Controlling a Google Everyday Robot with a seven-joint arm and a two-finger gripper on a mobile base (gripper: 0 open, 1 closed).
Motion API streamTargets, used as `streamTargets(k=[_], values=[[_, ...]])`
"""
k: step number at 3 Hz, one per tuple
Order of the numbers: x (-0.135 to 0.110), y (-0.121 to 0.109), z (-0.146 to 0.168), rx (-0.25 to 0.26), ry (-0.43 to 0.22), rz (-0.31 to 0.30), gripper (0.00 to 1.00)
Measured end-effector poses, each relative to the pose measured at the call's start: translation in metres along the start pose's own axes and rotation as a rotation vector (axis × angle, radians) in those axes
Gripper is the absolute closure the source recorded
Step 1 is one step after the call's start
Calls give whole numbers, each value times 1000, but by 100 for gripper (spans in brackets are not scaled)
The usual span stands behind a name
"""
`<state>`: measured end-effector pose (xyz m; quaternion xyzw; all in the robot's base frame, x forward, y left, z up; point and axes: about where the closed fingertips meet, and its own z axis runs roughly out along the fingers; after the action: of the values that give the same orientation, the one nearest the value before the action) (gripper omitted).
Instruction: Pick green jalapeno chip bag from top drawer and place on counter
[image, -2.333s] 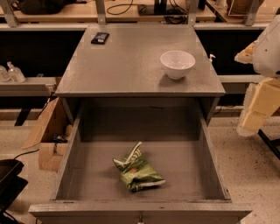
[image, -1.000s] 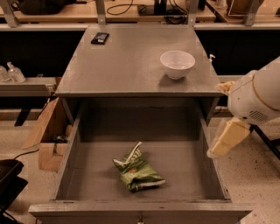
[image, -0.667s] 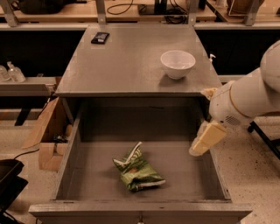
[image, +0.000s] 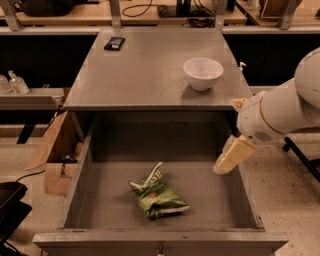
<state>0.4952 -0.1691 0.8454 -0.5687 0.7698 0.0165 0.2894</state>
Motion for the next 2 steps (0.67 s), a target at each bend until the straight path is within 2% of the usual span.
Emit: streamTargets(k=[1,2], values=[[-11,39,56,-53,13,11,0],[-29,80,118,-99,-7,22,0]])
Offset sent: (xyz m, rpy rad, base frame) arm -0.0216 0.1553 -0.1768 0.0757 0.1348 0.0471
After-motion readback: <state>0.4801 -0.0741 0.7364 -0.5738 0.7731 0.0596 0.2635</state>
